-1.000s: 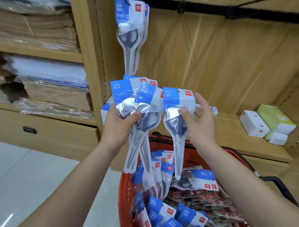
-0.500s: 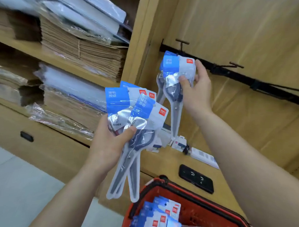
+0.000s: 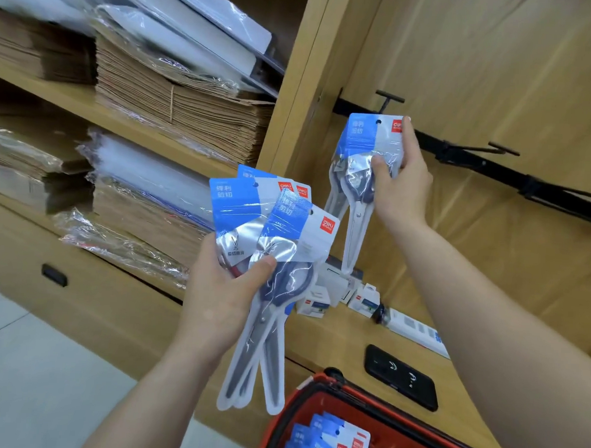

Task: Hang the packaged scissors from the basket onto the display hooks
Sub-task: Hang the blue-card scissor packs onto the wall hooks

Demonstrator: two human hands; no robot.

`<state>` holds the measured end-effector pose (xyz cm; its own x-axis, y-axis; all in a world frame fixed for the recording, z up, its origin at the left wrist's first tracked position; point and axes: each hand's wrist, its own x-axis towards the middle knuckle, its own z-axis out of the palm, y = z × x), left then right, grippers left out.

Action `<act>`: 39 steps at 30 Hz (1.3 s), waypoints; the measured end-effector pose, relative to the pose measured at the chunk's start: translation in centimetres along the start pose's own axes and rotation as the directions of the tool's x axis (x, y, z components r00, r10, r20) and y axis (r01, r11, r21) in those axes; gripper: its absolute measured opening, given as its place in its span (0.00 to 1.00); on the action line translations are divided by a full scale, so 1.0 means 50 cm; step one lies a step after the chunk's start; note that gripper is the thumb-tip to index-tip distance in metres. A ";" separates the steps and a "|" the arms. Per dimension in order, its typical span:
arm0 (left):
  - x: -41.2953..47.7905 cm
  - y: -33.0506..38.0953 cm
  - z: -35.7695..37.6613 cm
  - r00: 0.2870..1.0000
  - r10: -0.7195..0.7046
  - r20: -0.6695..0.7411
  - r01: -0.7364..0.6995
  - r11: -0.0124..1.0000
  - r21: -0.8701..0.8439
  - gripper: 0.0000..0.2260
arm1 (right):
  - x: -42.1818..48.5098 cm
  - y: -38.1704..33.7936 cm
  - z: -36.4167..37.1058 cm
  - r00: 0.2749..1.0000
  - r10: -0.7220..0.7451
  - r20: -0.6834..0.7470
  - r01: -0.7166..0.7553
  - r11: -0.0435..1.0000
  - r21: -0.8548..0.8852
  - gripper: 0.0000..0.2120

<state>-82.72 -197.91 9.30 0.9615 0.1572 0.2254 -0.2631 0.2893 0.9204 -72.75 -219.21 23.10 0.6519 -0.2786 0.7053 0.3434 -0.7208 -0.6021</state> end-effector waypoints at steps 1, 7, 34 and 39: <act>0.000 0.000 0.002 1.000 0.003 0.003 -0.003 1.000 -0.001 0.15 | 0.002 0.001 0.001 1.000 0.001 0.000 -0.001 1.000 -0.003 0.29; 0.000 0.001 0.004 1.000 0.004 -0.005 -0.004 1.000 -0.002 0.16 | 0.006 0.001 0.010 0.999 0.020 0.027 -0.019 1.000 -0.007 0.26; -0.009 -0.028 0.040 1.000 -0.004 0.007 0.004 1.000 -0.016 0.11 | -0.333 -0.001 0.022 0.916 0.216 0.337 -0.335 0.875 0.350 0.37; -0.006 -0.030 0.034 1.000 0.022 0.016 -0.022 1.000 0.012 0.12 | -0.293 -0.013 0.000 0.958 0.134 0.252 -0.227 0.892 0.390 0.37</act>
<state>-82.49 -200.01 8.39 0.9566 0.1487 0.2505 -0.2833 0.2747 0.9188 -82.52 -214.66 13.13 0.8411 -0.2037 0.5011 0.4219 -0.3326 -0.8434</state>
